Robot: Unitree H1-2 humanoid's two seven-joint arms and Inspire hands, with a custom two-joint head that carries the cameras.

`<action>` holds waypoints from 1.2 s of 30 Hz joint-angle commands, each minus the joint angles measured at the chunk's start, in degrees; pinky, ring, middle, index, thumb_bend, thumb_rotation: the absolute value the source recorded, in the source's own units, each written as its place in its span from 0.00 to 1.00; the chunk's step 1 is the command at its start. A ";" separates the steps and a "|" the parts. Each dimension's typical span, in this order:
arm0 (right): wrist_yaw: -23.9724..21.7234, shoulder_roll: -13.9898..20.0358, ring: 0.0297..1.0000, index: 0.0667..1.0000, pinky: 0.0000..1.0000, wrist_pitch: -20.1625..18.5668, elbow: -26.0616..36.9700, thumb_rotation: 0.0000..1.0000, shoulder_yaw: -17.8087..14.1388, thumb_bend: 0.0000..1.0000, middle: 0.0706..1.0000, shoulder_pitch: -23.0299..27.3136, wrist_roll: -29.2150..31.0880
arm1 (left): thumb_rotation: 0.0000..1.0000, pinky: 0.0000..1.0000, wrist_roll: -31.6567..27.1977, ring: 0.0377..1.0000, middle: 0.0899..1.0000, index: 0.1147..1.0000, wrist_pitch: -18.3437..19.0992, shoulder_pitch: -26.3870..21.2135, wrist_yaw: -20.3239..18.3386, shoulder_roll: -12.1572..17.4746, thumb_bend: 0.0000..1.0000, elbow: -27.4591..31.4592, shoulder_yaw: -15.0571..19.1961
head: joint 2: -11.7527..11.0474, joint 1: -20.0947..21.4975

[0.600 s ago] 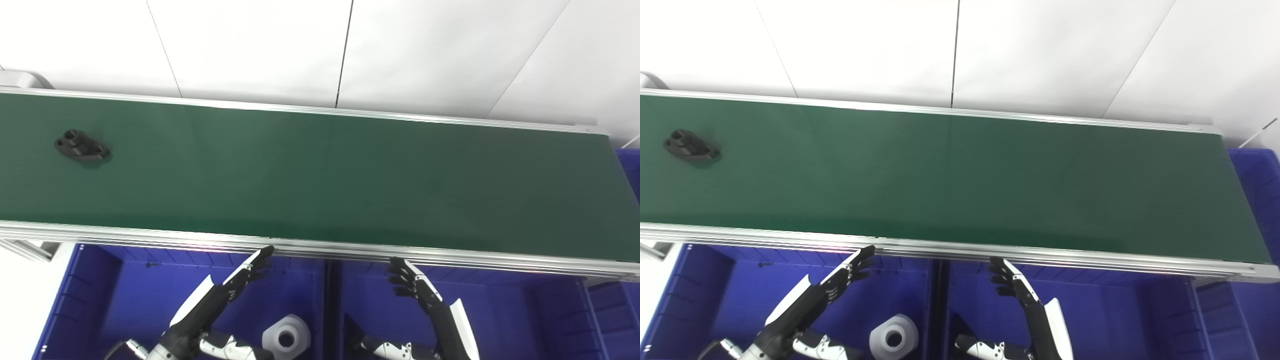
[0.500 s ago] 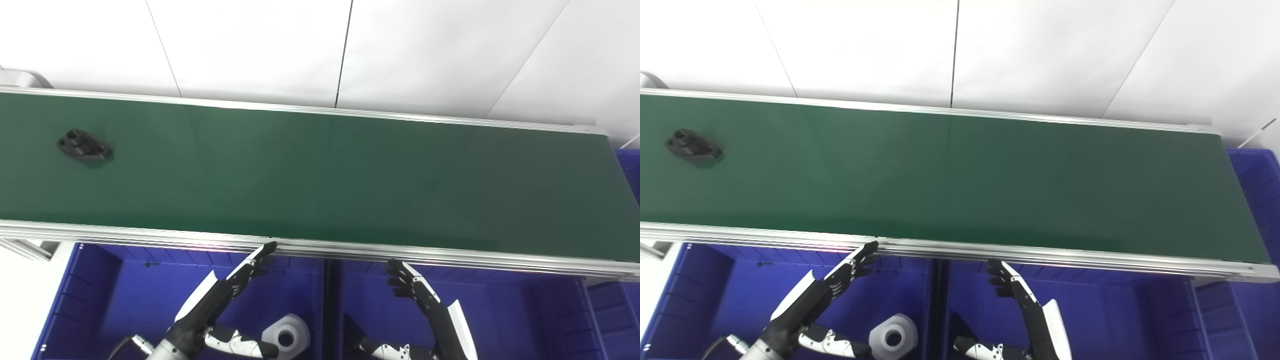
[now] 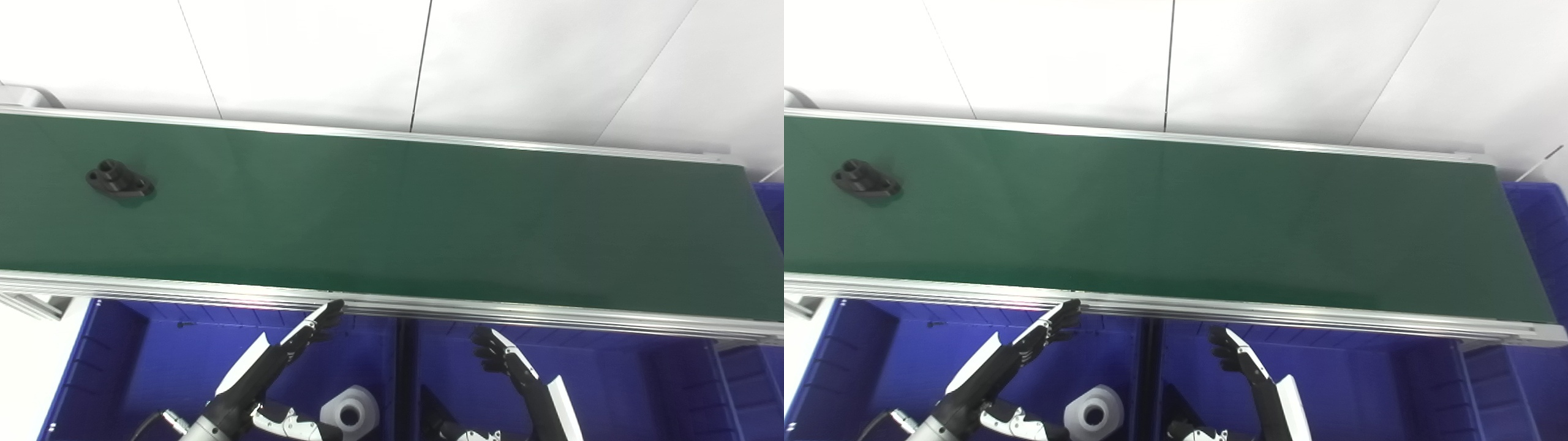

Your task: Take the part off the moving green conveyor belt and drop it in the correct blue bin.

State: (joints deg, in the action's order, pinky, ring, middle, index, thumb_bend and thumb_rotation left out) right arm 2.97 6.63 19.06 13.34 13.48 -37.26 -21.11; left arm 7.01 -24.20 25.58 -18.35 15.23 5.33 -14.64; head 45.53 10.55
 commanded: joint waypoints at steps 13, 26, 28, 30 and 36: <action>2.22 -1.14 0.74 0.80 0.68 6.81 0.37 0.22 -1.96 0.77 0.77 -1.16 4.01 | 0.26 0.87 1.68 0.92 0.94 0.92 -2.09 -0.12 0.36 0.54 0.80 1.11 -2.38 | -0.07 -2.86; 1.13 -0.22 0.77 0.81 0.73 6.67 -1.33 0.20 -2.51 0.78 0.80 0.16 4.53 | 0.30 0.86 2.22 0.91 0.94 0.92 -2.61 -1.25 2.69 -0.49 0.79 -0.91 -2.86 | -1.32 -6.47; 1.25 -0.15 0.77 0.80 0.73 6.68 -1.46 0.22 -2.65 0.78 0.80 0.31 3.96 | 0.28 0.85 2.13 0.90 0.94 0.92 -2.65 -1.52 2.92 -0.45 0.79 -1.28 -3.13 | -1.52 -6.77; 1.38 -0.17 0.77 0.80 0.73 6.59 -1.42 0.23 -2.80 0.79 0.79 0.33 3.37 | 0.27 0.85 1.93 0.90 0.94 0.92 -2.61 -1.60 3.04 -0.55 0.80 -1.44 -3.24 | -1.55 -6.82; 1.36 -0.07 0.77 0.79 0.74 6.65 -1.73 0.22 -2.96 0.79 0.78 0.57 3.35 | 0.24 0.86 1.64 0.91 0.94 0.91 -2.62 -1.51 4.18 -1.04 0.80 -1.66 -3.25 | -1.58 -6.79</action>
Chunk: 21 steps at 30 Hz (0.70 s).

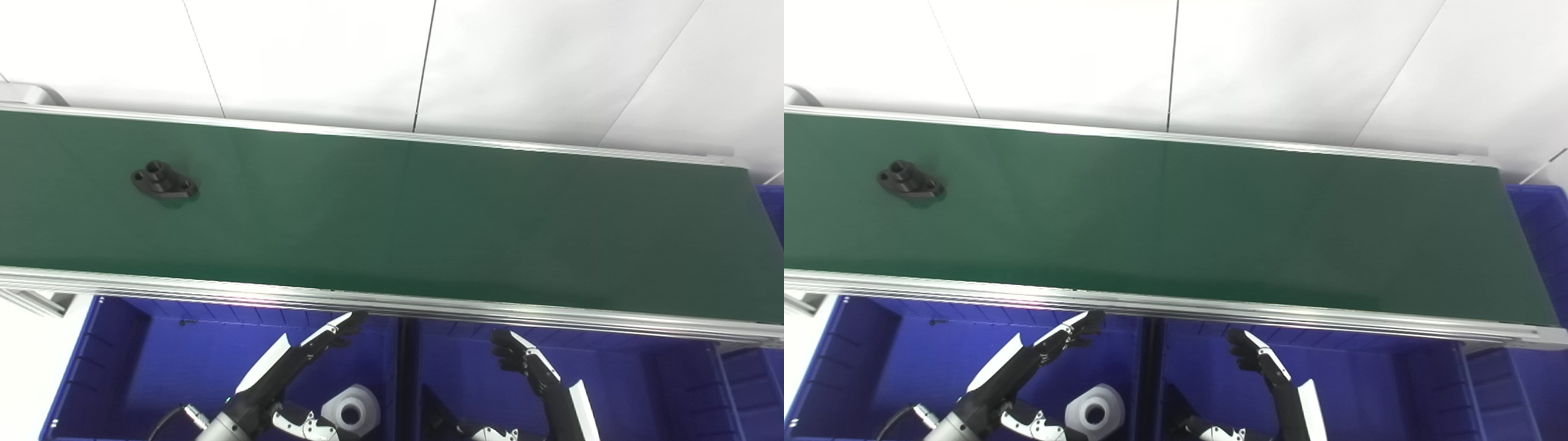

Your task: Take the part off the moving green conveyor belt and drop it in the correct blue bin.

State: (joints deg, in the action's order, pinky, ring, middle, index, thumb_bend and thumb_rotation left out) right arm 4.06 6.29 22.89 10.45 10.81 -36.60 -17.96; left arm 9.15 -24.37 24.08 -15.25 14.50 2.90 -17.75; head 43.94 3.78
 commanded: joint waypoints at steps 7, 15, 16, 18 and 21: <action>0.24 0.52 0.78 0.80 0.74 3.07 0.93 0.22 -0.28 0.79 0.79 -0.19 0.28 | 0.24 0.87 -1.31 0.92 0.93 0.91 -2.30 0.46 1.61 -0.51 0.80 0.89 -0.17 | -0.17 -0.21; -0.16 0.77 0.78 0.81 0.73 2.50 1.01 0.23 -0.24 0.80 0.80 -0.47 0.65 | 0.26 0.86 -0.83 0.91 0.93 0.91 -2.46 0.55 2.24 -0.36 0.80 0.59 -0.40 | -0.41 -0.45; -0.16 0.81 0.78 0.81 0.73 2.56 0.98 0.23 -0.20 0.80 0.80 -0.46 0.62 | 0.27 0.87 -0.60 0.92 0.93 0.91 -2.44 0.60 2.31 -0.28 0.80 0.69 -0.42 | -0.51 -0.46; -0.36 0.88 0.78 0.82 0.73 2.38 0.95 0.22 -0.11 0.80 0.80 -0.49 0.95 | 0.27 0.86 -0.51 0.91 0.93 0.91 -2.42 0.68 2.34 -0.19 0.80 0.78 -0.44 | -0.65 -0.47; -0.67 1.05 0.78 0.83 0.73 2.52 0.77 0.21 0.08 0.80 0.80 -0.47 1.58 | 0.26 0.84 -1.17 0.90 0.93 0.91 -2.44 0.71 2.13 -0.19 0.80 0.66 -0.51 | -0.86 -0.44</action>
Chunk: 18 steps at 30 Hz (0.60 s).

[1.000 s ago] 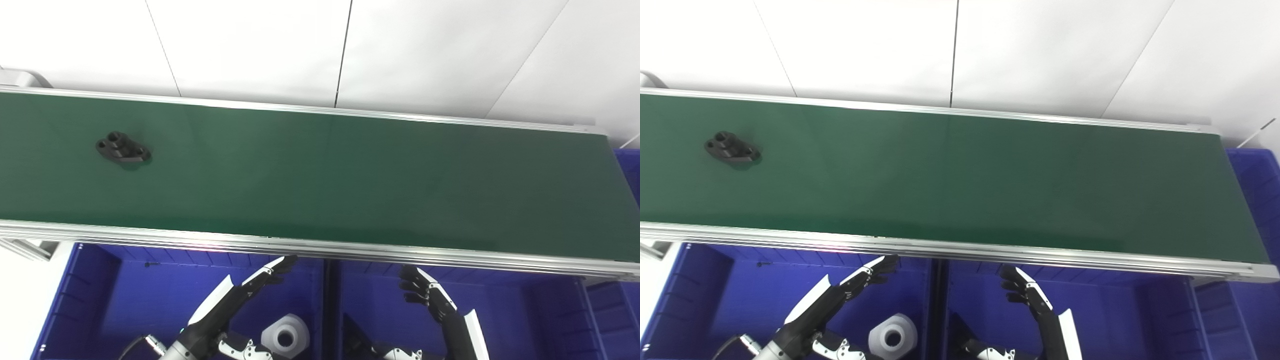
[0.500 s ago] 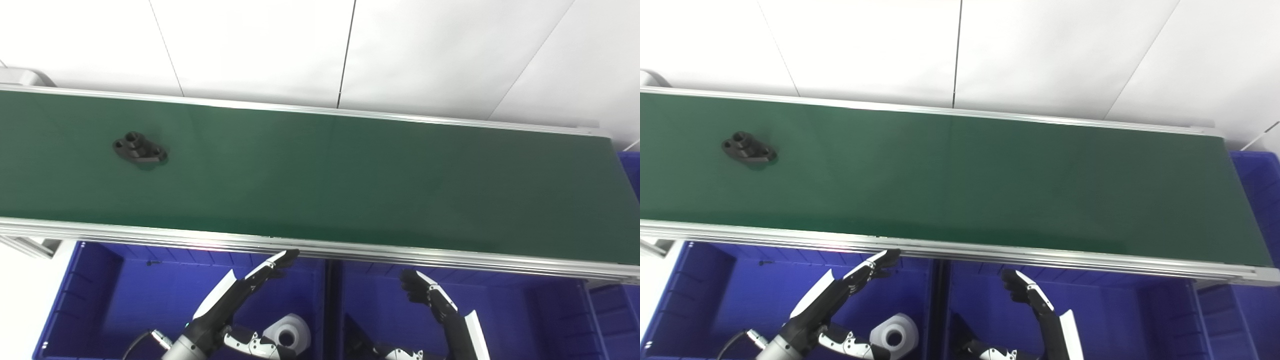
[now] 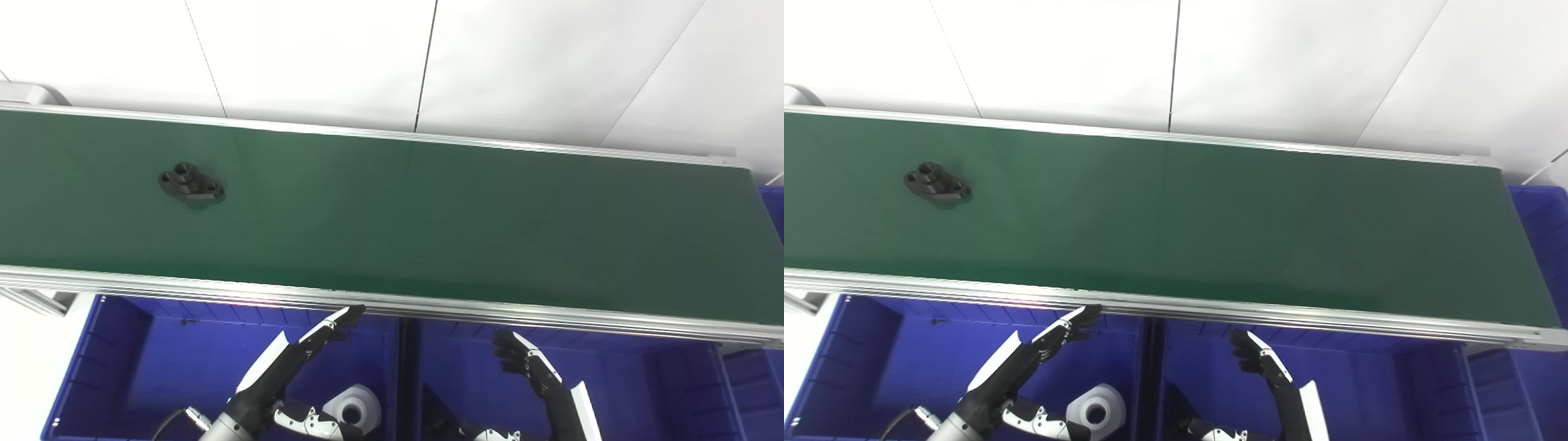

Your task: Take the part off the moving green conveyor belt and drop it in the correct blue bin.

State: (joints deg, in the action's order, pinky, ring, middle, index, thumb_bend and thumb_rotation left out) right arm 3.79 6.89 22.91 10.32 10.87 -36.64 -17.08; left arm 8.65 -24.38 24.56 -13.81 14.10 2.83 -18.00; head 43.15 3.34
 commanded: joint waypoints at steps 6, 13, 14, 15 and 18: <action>-0.16 0.56 0.77 0.83 0.73 3.32 0.38 0.23 -0.13 0.80 0.80 -0.23 0.23 | 0.25 0.80 -1.21 0.89 0.92 0.91 -2.47 0.12 0.61 0.21 0.79 0.60 -0.44 | -0.34 -0.77; -0.29 0.87 0.77 0.83 0.73 3.40 -0.04 0.23 -0.42 0.79 0.80 -0.37 1.37 | 0.26 0.84 0.22 0.89 0.91 0.90 -2.47 0.30 1.65 -0.34 0.80 0.49 -0.68 | -1.06 -4.51; -0.27 0.95 0.78 0.84 0.73 3.42 -0.12 0.23 -0.46 0.79 0.80 -0.36 1.33 | 0.27 0.84 0.42 0.88 0.91 0.90 -2.49 0.27 1.93 -0.37 0.81 0.46 -0.80 | -1.06 -4.51; -0.19 1.02 0.78 0.84 0.73 3.45 -0.15 0.23 -0.50 0.79 0.81 -0.34 1.08 | 0.27 0.83 0.50 0.88 0.90 0.90 -2.51 0.19 2.22 -0.35 0.81 0.33 -0.98 | -1.09 -4.60; 0.41 1.19 0.78 0.84 0.73 3.71 -0.24 0.21 -0.44 0.78 0.81 -0.19 0.17 | 0.27 0.82 0.29 0.87 0.91 0.90 -2.52 0.06 2.61 -0.32 0.81 -0.02 -1.24 | -1.20 -4.15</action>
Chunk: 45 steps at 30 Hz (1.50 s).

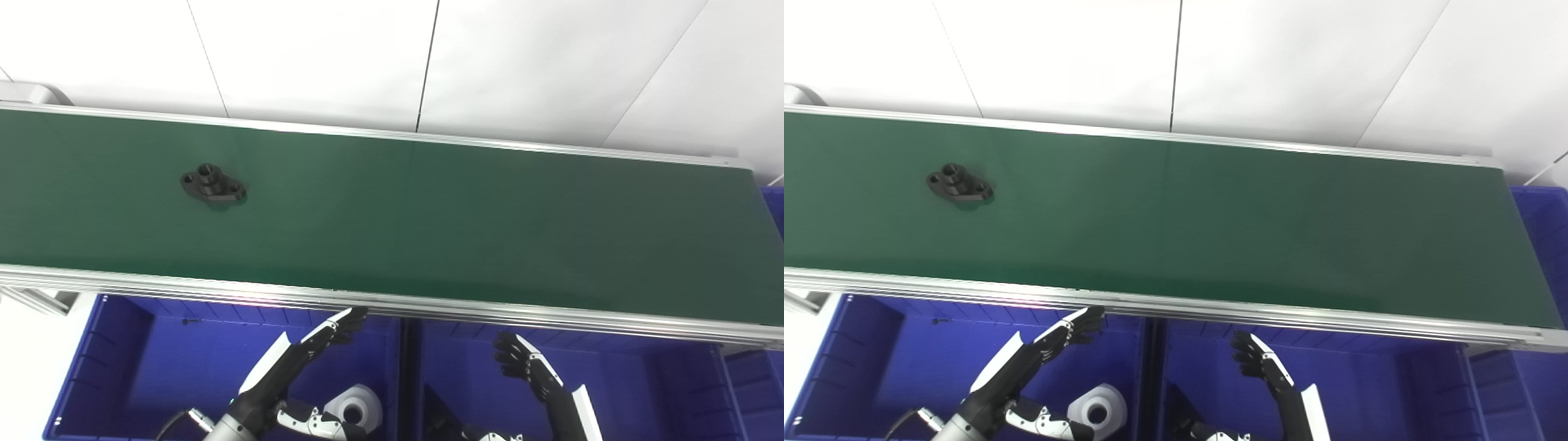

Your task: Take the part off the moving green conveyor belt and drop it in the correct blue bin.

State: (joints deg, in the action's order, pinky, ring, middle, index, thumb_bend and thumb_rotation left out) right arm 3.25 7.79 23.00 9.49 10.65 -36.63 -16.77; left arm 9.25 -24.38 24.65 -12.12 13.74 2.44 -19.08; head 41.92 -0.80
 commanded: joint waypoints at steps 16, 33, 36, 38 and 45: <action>1.41 0.85 0.78 0.83 0.73 3.80 -0.84 0.22 0.29 0.79 0.81 0.31 0.94 | 0.25 0.84 -0.94 0.89 0.92 0.90 -2.51 -0.60 1.48 0.27 0.81 -0.78 -1.19 | -4.10 -3.52; 8.22 4.16 0.76 0.86 0.66 3.92 -5.62 0.14 3.79 0.79 0.82 2.01 0.10 | 0.23 0.72 -0.62 0.81 0.86 0.82 -2.54 -2.58 5.54 0.93 0.83 -5.24 -4.81 | -12.05 -10.92; 9.54 4.68 0.77 0.85 0.71 3.92 -5.94 0.15 4.73 0.79 0.81 2.53 0.03 | 0.23 0.72 -0.17 0.81 0.86 0.82 -2.54 -2.69 6.15 1.12 0.82 -5.31 -5.10 | -12.19 -10.34; 10.26 4.95 0.78 0.85 0.73 3.91 -5.98 0.16 5.27 0.79 0.81 2.82 0.23 | 0.24 0.72 0.12 0.81 0.85 0.82 -2.54 -3.03 6.81 1.22 0.82 -5.50 -5.47 | -12.00 -9.87; 11.12 4.63 0.75 0.84 0.66 3.91 -4.22 0.15 5.77 0.77 0.79 2.73 3.09 | 0.24 0.70 -0.12 0.79 0.84 0.81 -2.54 -4.66 8.71 1.13 0.84 -6.90 -7.10 | -12.20 -9.23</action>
State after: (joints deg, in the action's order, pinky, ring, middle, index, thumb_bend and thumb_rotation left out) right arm 12.51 12.29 23.66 2.79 16.15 -33.46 -14.05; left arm 9.18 -24.72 20.54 -4.60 14.95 -5.21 -26.07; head 29.71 -10.02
